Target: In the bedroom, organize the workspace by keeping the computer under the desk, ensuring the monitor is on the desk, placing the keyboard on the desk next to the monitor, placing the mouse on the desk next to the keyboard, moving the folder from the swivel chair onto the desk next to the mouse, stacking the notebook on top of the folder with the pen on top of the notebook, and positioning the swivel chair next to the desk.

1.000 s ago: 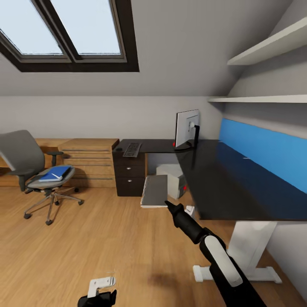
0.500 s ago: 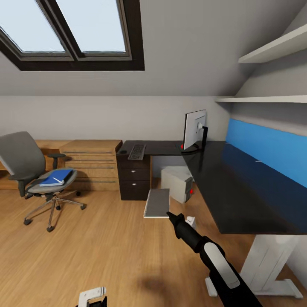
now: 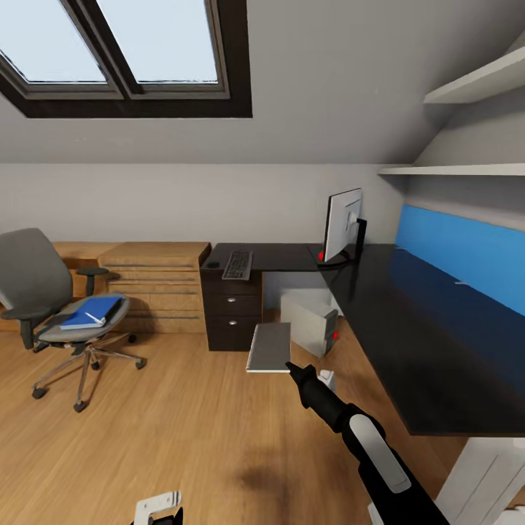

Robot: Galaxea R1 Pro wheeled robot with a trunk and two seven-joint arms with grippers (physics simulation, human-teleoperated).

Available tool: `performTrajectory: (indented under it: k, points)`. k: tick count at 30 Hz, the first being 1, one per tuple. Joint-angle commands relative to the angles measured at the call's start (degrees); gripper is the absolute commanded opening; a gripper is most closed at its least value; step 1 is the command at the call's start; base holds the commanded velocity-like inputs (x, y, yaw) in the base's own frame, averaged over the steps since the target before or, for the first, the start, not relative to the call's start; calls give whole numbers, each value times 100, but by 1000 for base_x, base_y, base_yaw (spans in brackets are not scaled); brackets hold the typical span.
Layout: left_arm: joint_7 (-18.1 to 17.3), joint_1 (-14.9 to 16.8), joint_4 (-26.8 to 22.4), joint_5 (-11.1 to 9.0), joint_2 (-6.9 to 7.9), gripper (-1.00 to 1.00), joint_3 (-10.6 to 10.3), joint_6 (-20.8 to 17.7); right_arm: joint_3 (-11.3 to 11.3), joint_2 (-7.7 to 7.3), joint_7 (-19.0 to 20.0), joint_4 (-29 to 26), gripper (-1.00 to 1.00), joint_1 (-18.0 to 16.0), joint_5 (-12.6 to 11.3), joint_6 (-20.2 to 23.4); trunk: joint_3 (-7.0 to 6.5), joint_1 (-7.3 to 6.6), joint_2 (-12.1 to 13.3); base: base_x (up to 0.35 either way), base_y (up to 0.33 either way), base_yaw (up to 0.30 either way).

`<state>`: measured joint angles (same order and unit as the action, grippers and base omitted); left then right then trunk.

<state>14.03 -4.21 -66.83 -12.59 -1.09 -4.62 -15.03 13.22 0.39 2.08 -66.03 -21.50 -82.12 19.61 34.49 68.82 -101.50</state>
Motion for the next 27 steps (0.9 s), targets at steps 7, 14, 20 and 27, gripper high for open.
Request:
performTrajectory:
  k: [7,14,20,27]
  points:
    - [50,-1,-18,-56,-1,100,-12,-17,-4,0,21,2,-100,-1,-33,17,-31,-43,78,36,13,0]
    - [50,-1,-16,-59,3,100,-4,-17,-4,-3,21,2,-100,-2,-33,17,-157,-197,359,6,2,0]
    - [40,-1,-15,-66,10,100,4,-12,-4,-4,21,2,-100,0,-36,17,-265,-329,599,102,0,0]
    - [25,-1,-15,-68,12,100,10,-9,-8,-27,53,-10,-100,1,-41,17,-390,-482,880,305,53,0]
